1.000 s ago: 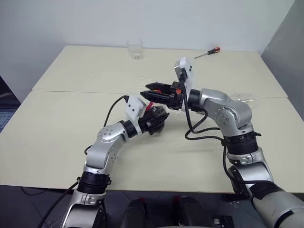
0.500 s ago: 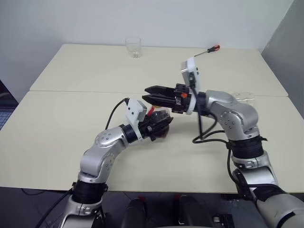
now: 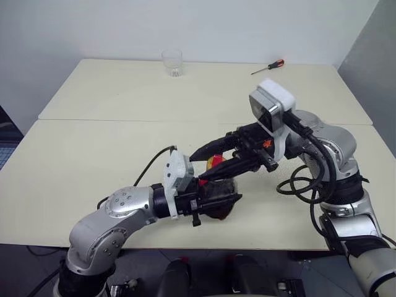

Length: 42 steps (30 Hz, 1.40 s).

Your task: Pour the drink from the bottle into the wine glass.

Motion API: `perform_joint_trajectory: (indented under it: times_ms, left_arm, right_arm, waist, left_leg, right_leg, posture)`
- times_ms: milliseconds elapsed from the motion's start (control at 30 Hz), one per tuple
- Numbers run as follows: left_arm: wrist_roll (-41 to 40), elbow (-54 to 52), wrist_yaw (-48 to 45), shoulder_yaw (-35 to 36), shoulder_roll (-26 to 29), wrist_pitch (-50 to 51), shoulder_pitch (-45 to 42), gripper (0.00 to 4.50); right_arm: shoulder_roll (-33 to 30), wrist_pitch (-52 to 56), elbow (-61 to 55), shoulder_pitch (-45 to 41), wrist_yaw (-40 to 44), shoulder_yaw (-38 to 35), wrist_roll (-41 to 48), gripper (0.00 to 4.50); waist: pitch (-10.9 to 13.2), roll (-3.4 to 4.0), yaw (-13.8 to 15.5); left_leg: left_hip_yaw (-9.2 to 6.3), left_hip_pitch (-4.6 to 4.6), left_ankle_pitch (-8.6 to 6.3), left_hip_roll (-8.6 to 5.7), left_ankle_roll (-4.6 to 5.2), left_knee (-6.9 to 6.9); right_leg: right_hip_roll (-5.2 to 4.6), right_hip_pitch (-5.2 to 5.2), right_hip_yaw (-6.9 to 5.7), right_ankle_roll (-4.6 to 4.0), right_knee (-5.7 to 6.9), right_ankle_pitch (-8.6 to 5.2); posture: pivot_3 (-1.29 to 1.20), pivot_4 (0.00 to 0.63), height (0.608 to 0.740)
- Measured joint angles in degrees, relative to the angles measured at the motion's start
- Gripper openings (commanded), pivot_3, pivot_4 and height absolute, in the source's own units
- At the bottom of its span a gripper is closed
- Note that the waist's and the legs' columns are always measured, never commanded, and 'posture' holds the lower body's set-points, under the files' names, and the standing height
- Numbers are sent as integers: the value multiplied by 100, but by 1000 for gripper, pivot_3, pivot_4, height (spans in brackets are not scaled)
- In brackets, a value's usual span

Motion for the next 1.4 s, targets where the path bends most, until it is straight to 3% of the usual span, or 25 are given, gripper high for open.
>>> perform_joint_trajectory:
  times_ms: [233,300,367,567,767,1100,1367,1400]
  left_arm:
    - [-206,-10,355,184,-56,-32,5,1974]
    - [-210,-10,456,193,-58,-35,6,1974]
    - [-218,-14,534,207,-73,-65,5,1974]
    - [-44,7,1182,512,-130,-135,214,1974]
    - [406,592,1765,545,-417,-227,-244,1974]
    - [1027,1211,1998,379,-680,-337,-741,1974]
    - [1123,1206,2025,350,-763,-339,-731,1974]
    - [1130,1206,2028,350,-769,-338,-730,1974]
  right_arm:
    - [57,31,95,-86,-52,81,-55,4040]
    - [30,129,101,-87,-225,36,-57,4461]
    - [6,305,113,-86,-480,-5,-54,4461]
    - [89,978,-239,113,-2618,-944,17,4461]
    - [501,1222,-900,356,-3883,-1094,141,4461]
    - [1137,1198,-818,300,-4984,-776,-91,4461]
    - [1222,847,-477,222,-5122,-471,-679,4461]
    - [1222,837,-467,222,-5116,-470,-686,4295]
  waist:
    - [1,1,2]
    - [1,1,4]
    - [1,0,4]
    - [1,1,7]
    - [1,1,8]
    - [1,1,-7]
    - [1,1,-3]
    - [1,1,-3]
  left_leg:
    - [-1,-3,0,2,0,0]
    - [0,-3,0,2,0,1]
    - [0,-2,0,1,0,1]
    - [3,-5,0,1,0,-3]
    - [8,-7,0,-2,-1,0]
    - [18,-9,0,0,-1,-7]
    - [19,-10,0,0,-1,-5]
    - [18,-11,0,0,-1,-5]
  right_leg:
    - [-1,-3,2,0,-1,0]
    - [-2,-3,4,0,-1,0]
    - [-2,-3,5,0,-1,0]
    - [-3,-6,7,-1,-1,1]
    - [0,-9,7,0,2,1]
    - [1,-16,14,-1,0,1]
    - [-2,-16,14,-1,0,2]
    - [-2,-16,14,-1,-1,2]
  posture:
    - [0,150,740]
    - [0,150,740]
    - [0,150,740]
    - [0,150,740]
    - [0,150,740]
    - [0,150,740]
    - [0,150,740]
    - [0,150,740]
